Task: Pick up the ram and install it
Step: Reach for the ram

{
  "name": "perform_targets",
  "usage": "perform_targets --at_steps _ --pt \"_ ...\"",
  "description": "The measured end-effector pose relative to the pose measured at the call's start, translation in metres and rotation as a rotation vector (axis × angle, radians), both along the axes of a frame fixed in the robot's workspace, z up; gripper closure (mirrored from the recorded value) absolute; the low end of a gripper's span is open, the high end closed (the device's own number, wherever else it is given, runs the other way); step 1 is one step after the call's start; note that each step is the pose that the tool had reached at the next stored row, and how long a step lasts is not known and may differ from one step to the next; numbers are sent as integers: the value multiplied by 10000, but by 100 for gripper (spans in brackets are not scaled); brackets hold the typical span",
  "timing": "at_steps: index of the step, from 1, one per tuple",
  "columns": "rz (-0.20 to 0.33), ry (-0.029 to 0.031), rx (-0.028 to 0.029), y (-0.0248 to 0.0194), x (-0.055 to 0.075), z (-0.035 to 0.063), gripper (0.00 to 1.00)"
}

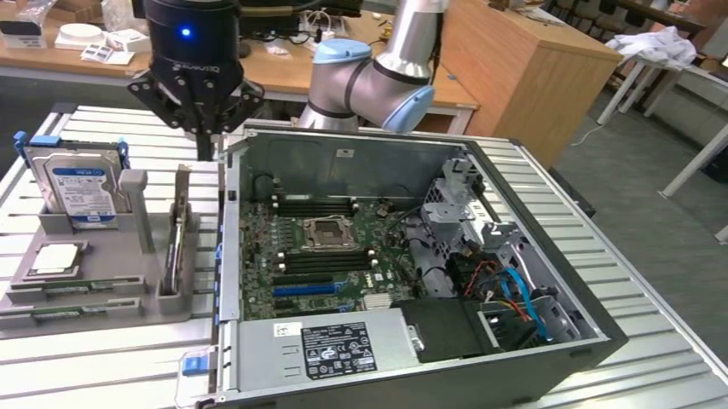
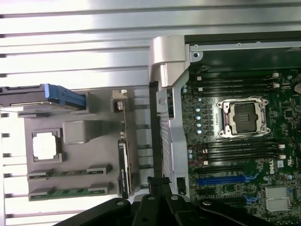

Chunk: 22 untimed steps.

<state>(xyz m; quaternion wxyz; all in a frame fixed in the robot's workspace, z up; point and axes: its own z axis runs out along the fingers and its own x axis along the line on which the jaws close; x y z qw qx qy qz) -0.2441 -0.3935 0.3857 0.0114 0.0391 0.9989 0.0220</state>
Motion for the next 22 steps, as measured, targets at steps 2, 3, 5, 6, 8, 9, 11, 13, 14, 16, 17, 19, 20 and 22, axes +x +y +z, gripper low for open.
perform_targets --at_steps 2,3,5,6,8,9,11,13,14,16,17,19,20,22 --pt "-4 3 0 4 -49 -4 89" --pt "-6 5 0 5 -74 -5 89" --pt "-8 9 0 9 -124 -9 89" --pt "-9 12 0 11 -150 -11 89" --pt "-10 16 1 14 -196 -15 89" --pt "-12 18 1 16 -220 -17 89" --pt "-15 24 1 19 -266 -21 89" --pt "-18 30 1 23 -315 -24 89" --pt "-18 33 0 25 -338 -26 89" --pt "-21 38 0 29 -384 -29 89" --pt "-22 40 0 30 -406 -31 89" --pt "-25 47 0 35 -453 -35 89" --pt "-27 49 0 37 -476 -37 89" --pt "-30 56 0 41 -521 -40 89"
